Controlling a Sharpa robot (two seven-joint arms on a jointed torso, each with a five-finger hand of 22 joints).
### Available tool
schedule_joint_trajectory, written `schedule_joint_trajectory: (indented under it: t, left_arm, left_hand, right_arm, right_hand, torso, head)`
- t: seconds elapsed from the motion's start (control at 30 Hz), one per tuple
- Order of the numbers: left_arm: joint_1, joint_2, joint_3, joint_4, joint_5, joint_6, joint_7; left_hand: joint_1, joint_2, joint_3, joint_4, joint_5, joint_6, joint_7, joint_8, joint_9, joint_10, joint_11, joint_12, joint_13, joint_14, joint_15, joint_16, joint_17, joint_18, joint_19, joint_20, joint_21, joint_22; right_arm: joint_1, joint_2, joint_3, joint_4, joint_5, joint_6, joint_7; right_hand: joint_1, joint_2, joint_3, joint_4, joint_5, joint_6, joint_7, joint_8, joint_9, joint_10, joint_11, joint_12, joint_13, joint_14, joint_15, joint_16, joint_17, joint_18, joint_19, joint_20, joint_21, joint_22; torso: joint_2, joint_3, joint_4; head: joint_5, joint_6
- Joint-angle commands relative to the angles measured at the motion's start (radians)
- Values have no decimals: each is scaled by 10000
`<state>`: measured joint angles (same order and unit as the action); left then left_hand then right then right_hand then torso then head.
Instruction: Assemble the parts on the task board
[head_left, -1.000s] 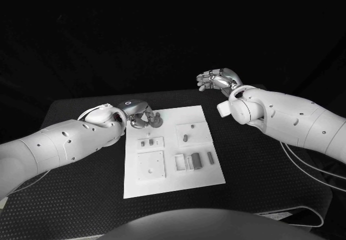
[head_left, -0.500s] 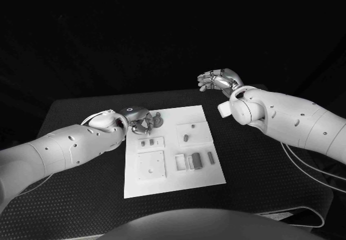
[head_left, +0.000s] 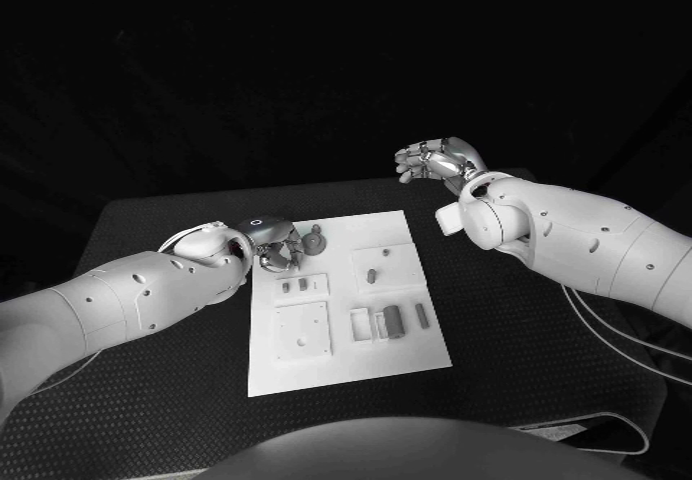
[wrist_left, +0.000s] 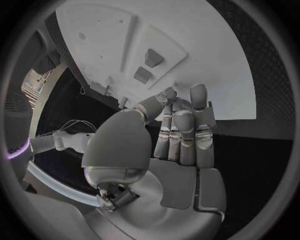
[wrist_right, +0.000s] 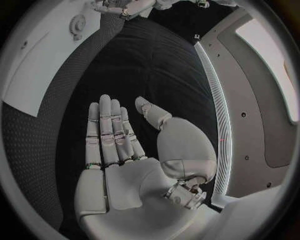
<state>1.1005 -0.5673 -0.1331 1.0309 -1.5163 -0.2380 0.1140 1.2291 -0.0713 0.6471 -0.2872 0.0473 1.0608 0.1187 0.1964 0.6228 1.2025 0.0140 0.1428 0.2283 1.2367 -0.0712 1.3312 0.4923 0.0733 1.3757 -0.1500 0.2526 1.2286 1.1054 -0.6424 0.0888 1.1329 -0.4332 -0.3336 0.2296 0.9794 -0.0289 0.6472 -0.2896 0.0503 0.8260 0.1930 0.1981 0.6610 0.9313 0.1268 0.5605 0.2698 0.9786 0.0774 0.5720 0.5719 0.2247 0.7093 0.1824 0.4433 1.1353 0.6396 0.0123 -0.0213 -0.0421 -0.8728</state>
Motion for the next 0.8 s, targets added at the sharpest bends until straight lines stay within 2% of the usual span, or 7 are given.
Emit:
schedule_joint_trajectory:
  t: [0.03,0.3,0.5,0.8]
  left_arm:
    - [-19,-7,4,7,-31,212,110]
    - [-49,76,4,-100,-44,208,110]
    - [-129,173,2,-239,-54,207,110]
    - [-194,254,-1,-300,-54,300,115]
  left_hand:
    - [-20,115,54,3,37,58,-23,65,1,1095,217,55,3,-3,-58,-67,-14,142,-5,-57,-55,14]
    - [-19,114,55,2,37,55,-22,66,-2,1095,218,45,11,-8,-57,-71,-18,135,-8,-61,-64,15]
    - [-19,115,55,3,37,53,-21,66,-4,1096,218,40,17,-10,-57,-72,-19,131,-7,-63,-68,16]
    - [-20,121,55,5,37,52,-20,67,-7,1101,218,35,25,-10,-57,-72,-20,126,-5,-67,-73,18]
  right_arm:
    - [-5,-1,3,15,13,48,117]
    - [-6,4,3,20,13,42,118]
    - [-7,18,3,3,13,37,119]
    - [-7,27,3,8,14,41,119]
  right_hand:
    - [-22,62,-65,17,-2,36,37,35,-12,61,-2,-42,-19,76,2,-62,13,32,3,61,-54,15]
    - [-19,63,-67,17,-2,36,37,36,-16,65,-2,-44,-32,82,3,-85,31,36,3,65,-59,18]
    - [-17,64,-69,17,-2,36,38,36,-20,68,-1,-46,-43,87,3,-103,45,39,2,69,-63,20]
    - [-17,66,-72,18,-2,36,38,37,-25,71,-1,-48,-56,95,4,-125,64,43,2,73,-68,23]
  torso:
    - [2,-5,5]
    - [1,-11,7]
    - [3,-11,-3]
    - [0,-2,-1]
  head:
    - [-6,2]
    - [-1,2]
    - [-5,2]
    - [-14,2]
